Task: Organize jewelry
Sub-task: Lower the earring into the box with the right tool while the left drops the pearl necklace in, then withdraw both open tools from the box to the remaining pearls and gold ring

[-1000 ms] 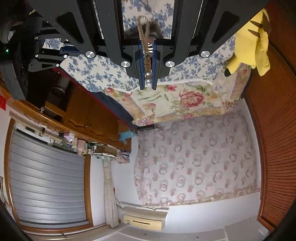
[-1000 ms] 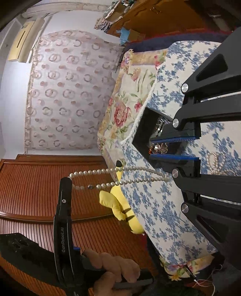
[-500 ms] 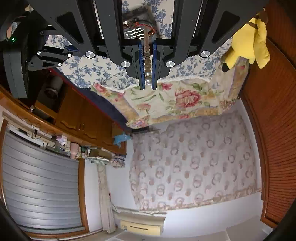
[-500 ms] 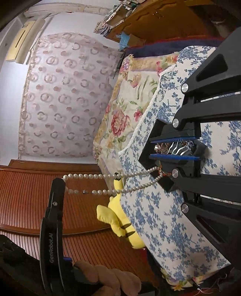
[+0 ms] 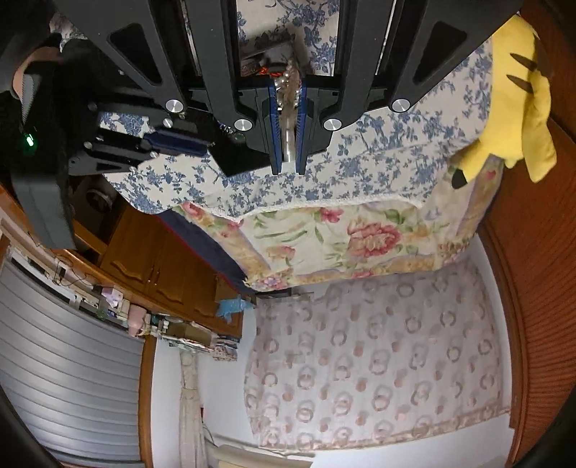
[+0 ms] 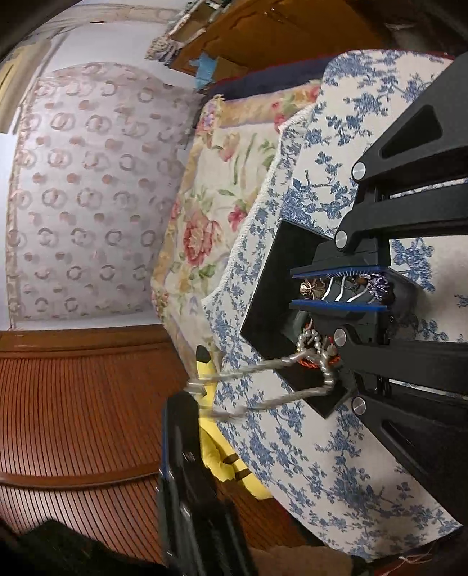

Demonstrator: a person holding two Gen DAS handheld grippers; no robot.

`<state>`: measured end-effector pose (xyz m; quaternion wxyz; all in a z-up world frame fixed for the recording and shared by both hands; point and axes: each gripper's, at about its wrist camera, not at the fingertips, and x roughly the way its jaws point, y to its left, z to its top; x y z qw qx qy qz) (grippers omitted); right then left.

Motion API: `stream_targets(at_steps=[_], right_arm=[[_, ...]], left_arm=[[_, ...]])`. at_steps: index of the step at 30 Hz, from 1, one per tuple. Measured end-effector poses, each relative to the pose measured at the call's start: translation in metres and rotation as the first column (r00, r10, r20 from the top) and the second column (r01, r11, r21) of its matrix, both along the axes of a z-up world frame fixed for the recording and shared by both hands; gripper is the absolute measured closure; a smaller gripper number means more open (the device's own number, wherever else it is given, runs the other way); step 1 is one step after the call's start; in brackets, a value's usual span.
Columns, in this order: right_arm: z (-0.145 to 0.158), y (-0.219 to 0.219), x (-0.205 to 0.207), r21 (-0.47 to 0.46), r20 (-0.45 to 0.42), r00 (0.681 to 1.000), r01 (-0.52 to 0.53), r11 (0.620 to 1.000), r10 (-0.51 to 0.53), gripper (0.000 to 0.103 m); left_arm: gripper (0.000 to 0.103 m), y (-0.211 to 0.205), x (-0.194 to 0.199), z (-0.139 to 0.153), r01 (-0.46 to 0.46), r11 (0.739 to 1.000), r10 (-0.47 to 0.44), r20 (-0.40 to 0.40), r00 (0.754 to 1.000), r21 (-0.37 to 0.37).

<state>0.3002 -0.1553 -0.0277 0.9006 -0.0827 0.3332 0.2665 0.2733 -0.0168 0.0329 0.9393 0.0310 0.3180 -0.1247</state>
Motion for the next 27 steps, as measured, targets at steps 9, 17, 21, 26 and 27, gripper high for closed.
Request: stream_targets(at_steps=[9, 17, 21, 26, 27], right_arm=[[0.001, -0.004, 0.016, 0.057, -0.032, 0.999, 0.021, 0.998, -0.019, 0.085], [0.009, -0.007, 0.006, 0.047, -0.014, 0.999, 0.034, 0.998, -0.033, 0.065], [0.011, -0.014, -0.018, 0.045, 0.003, 1.0, 0.029, 0.999, -0.03, 0.065], [0.002, -0.025, -0.06, 0.027, 0.016, 1.0, 0.002, 1.0, -0.002, 0.065], [0.001, -0.027, -0.067, 0.027, 0.015, 1.0, -0.003, 1.0, 0.003, 0.065]], left_arm=[[0.065, 0.014, -0.017, -0.017, -0.013, 1.0, 0.013, 0.011, 1.0, 0.001], [0.064, 0.023, -0.039, -0.039, -0.008, 1.0, 0.008, -0.016, 1.0, -0.009], [0.053, 0.023, -0.056, -0.052, 0.007, 1.0, -0.007, -0.022, 1.0, 0.0], [0.045, 0.022, -0.082, -0.07, 0.038, 0.999, -0.038, -0.045, 0.998, -0.002], [0.043, 0.02, -0.088, -0.074, 0.043, 0.999, -0.043, -0.052, 0.998, -0.003]])
